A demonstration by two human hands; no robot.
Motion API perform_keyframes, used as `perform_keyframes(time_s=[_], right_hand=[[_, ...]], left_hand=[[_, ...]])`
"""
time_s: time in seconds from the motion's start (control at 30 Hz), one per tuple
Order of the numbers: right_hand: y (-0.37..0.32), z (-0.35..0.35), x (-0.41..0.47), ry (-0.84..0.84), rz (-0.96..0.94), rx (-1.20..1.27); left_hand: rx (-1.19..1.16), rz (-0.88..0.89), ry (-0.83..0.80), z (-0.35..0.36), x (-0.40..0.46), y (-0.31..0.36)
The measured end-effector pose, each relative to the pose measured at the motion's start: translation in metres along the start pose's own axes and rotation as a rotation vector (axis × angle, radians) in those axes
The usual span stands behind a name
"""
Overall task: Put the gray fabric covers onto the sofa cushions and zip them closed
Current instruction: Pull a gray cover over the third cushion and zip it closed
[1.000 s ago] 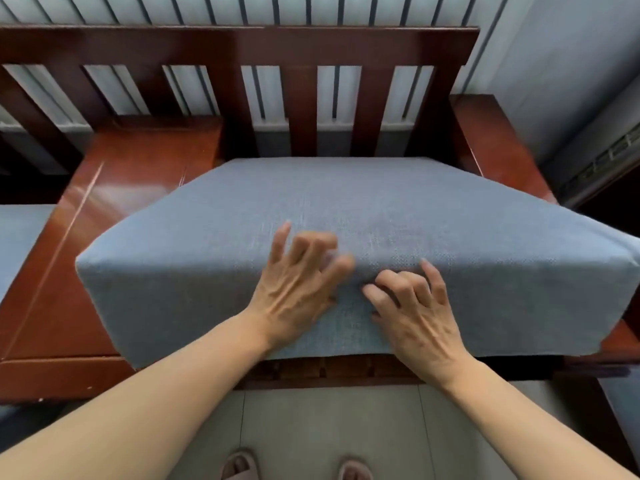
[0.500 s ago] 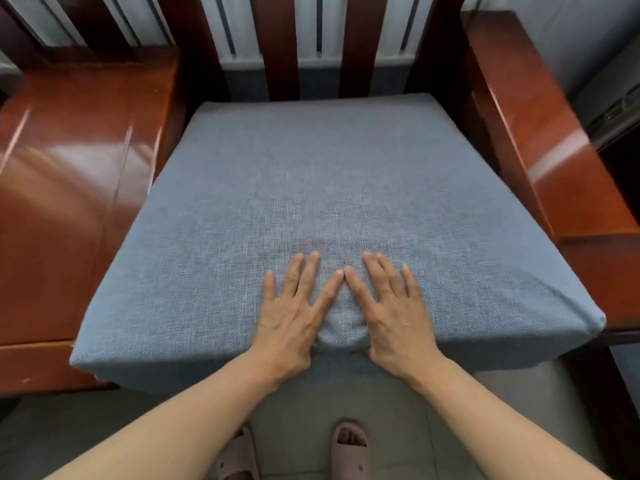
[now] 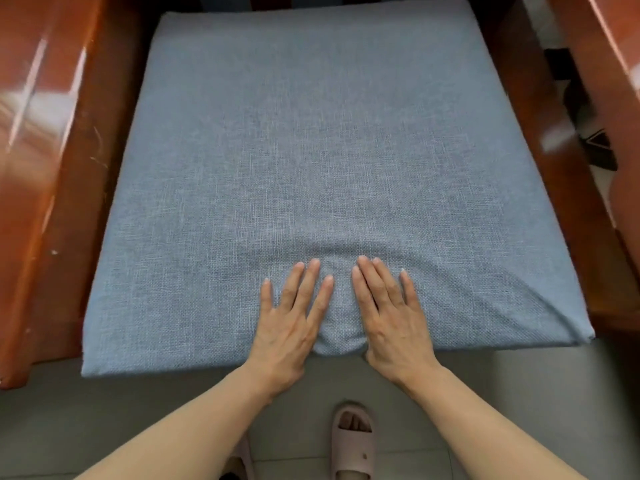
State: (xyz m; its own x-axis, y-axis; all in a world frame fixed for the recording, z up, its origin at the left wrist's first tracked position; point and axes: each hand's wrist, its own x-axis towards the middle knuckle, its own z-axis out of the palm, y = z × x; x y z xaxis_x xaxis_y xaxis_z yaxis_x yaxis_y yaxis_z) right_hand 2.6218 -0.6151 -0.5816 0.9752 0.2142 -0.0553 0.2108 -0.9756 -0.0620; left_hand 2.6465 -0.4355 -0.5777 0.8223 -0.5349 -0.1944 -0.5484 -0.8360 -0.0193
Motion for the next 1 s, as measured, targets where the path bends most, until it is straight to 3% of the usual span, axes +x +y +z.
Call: perform_keyframes(time_s=[0.33,0.4,0.47,0.53,0.63,0.7,0.83,0.9,1.0], right_hand=[[0.005,0.026,-0.005,-0.146,0.0,0.09],[0.011,0.013,0.001,-0.084,-0.006,0.215],[0.024,-0.001,0.025,0.097,0.118,0.337],[0.041,-0.012,0.055,0.173,0.292,0.324],[0.063,-0.008,0.074,-0.013,0.449,0.289],[0.074,0.008,0.053,-0.05,0.57,0.223],[0.081,0.021,-0.008,-0.031,0.826,0.181],[0.08,0.015,-0.017,-0.041,0.886,0.193],[0.072,0.001,0.008,-0.079,0.866,0.235]], left_hand=[[-0.155,0.025,-0.113,0.028,0.005,0.005],[-0.258,0.048,-0.043,0.014,0.019,-0.002],[-0.342,-0.033,0.098,-0.003,0.047,-0.008],[-0.382,-0.209,0.088,-0.019,0.082,-0.008],[-0.474,-0.441,-0.115,-0.027,0.126,0.0],[-0.406,-0.327,-0.174,-0.024,0.135,0.016],[-0.239,0.207,-0.134,0.0,0.099,0.049],[-0.206,0.383,-0.139,0.004,0.083,0.049],[-0.171,0.386,-0.332,0.0,0.076,0.021]])
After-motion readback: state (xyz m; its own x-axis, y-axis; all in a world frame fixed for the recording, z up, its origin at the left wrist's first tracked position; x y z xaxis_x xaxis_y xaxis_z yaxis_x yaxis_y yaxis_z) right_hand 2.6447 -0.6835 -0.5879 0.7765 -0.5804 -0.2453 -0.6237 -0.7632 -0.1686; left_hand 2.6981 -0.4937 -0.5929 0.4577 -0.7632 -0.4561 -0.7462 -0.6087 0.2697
